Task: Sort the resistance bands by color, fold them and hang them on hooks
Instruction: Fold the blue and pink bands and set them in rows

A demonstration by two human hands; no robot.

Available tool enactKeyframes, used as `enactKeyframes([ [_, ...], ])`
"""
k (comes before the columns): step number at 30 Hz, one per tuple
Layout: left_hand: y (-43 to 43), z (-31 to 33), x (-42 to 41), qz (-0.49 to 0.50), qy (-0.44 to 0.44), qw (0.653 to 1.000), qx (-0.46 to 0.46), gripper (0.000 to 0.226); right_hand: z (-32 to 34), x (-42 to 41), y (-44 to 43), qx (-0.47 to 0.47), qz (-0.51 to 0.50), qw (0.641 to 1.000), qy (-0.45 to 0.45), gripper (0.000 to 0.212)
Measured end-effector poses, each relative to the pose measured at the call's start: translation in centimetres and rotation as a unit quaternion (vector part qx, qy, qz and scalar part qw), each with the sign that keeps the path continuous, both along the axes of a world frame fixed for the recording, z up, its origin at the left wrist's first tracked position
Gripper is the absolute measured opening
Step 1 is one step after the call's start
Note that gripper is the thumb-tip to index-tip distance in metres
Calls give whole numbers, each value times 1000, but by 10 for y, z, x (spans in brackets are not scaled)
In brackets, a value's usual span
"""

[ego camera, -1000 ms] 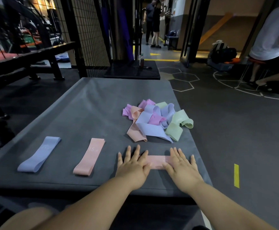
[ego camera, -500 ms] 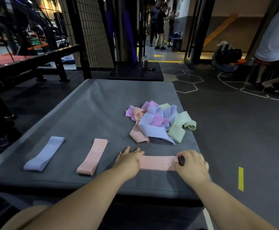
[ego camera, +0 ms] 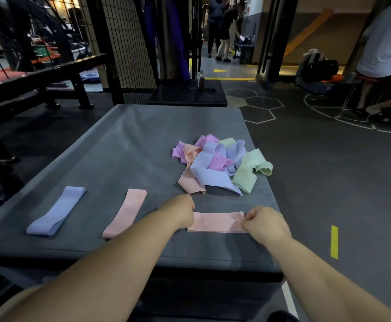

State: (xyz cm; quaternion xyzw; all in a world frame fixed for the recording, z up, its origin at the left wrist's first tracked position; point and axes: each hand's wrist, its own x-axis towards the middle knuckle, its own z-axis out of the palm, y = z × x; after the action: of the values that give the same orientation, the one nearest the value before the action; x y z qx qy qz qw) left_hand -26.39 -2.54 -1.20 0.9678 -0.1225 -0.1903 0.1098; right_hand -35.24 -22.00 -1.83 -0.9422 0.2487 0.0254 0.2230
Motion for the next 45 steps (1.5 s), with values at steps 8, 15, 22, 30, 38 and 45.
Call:
enactKeyframes([
  [8, 2, 3, -1, 8, 7, 1000, -29, 23, -1, -1, -4, 51, 1, 998, -42, 27],
  [15, 14, 2, -1, 72, 69, 975, -197, 19, 1, 15, -20, 214, -26, 976, -40, 17],
  [22, 38, 1, -7, 164, 260, 859, -408, 18, 13, 19, -14, 520, -81, 848, -58, 13],
  [30, 101, 13, -28, 201, 263, 801, -500, 19, 17, 37, 40, 550, -73, 831, -52, 15],
  [38, 173, 27, -45, 264, 134, 836, -462, 7, 44, 88, 139, 368, 68, 921, -103, 16],
  [45, 213, 13, -31, 314, 44, 863, -394, 6, 46, 142, 208, 133, 189, 967, -109, 8],
])
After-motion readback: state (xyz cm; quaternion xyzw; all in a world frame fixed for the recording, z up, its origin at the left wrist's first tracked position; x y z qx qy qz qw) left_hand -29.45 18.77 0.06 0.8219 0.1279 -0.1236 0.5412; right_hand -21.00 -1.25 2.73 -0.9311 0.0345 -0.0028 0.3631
